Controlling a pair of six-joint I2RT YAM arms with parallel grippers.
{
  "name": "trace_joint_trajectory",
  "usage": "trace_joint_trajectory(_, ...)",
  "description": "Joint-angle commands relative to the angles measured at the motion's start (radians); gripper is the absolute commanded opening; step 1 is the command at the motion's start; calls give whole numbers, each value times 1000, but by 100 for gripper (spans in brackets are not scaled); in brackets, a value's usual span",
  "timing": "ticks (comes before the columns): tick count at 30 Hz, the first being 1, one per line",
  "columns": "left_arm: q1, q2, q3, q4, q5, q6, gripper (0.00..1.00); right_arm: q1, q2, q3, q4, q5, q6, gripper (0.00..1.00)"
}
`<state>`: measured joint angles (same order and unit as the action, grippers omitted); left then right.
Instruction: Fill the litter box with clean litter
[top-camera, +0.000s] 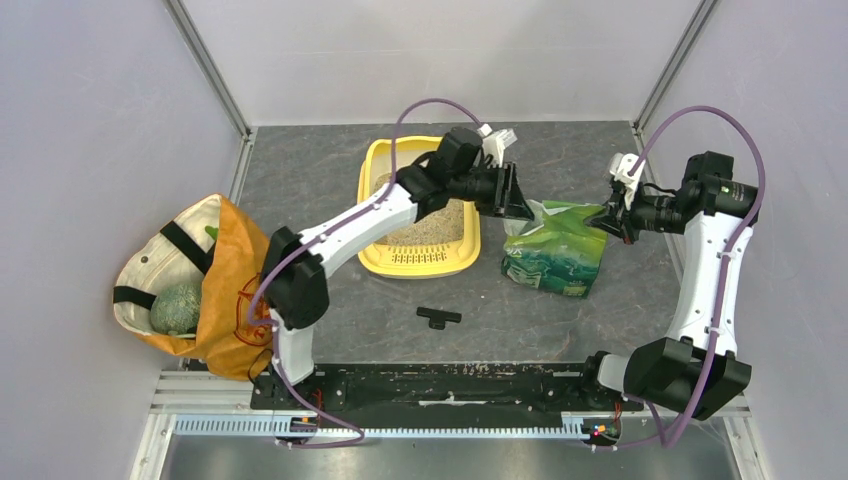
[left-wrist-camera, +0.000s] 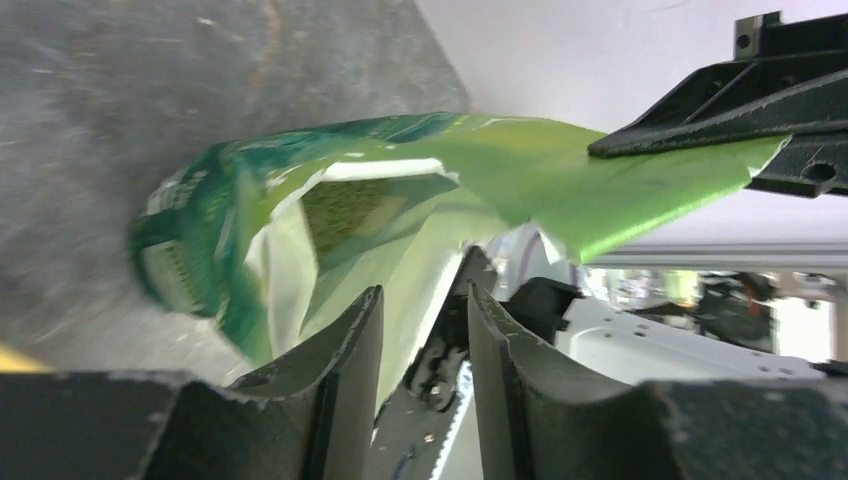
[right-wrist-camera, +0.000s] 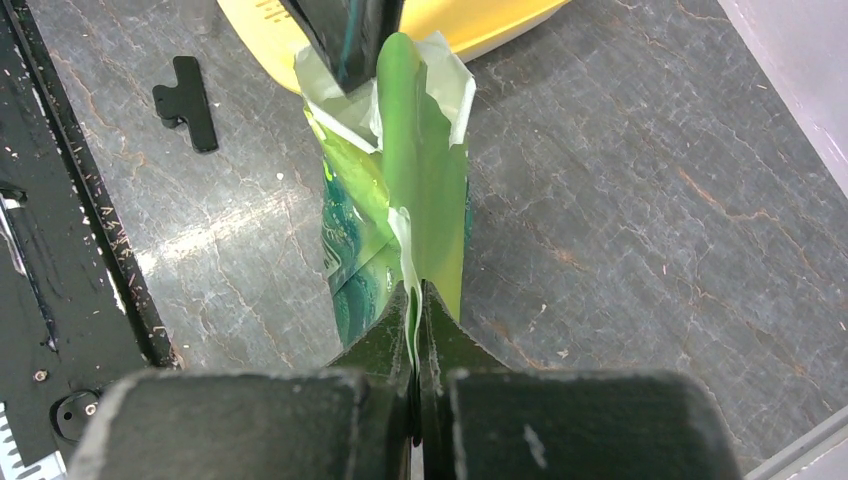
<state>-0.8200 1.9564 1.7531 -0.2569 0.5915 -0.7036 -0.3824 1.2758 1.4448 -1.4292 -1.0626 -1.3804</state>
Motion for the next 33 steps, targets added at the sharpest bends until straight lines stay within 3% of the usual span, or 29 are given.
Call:
trace_joint_trajectory(1, 2, -119, 45, -245, -210, 276, 45, 9, -27, 17, 18, -79, -5, 0)
trace_joint_trajectory(5, 13, -139, 70, -333, -361, 338, 61, 9, -28, 17, 18, -80, -3, 0)
trace_joint_trajectory(11, 13, -65, 123, -373, -317, 322, 71, 11, -25, 17, 18, -84, -7, 0)
trace_joint_trajectory(15, 12, 18, 186, -359, -263, 248, 71, 13, -25, 14, 18, -80, -8, 0)
trace_joint_trajectory(18, 5, 65, 188, -342, -184, 171, 66, 21, -22, 10, 19, -77, -3, 0)
trace_joint_trajectory(21, 4, 54, 109, -320, -115, 55, 63, 32, -20, 9, 19, -75, 4, 0)
trace_joint_trajectory(26, 10, -52, -53, -202, -139, -137, 64, 46, -19, 9, 19, -69, 15, 0)
trace_joint_trajectory(29, -4, -30, 24, -310, -225, -203, 62, 47, -20, 6, 21, -61, 19, 0)
trace_joint_trajectory(33, -22, 27, 124, -479, -308, -326, 49, 49, -21, 5, 21, -59, 22, 0)
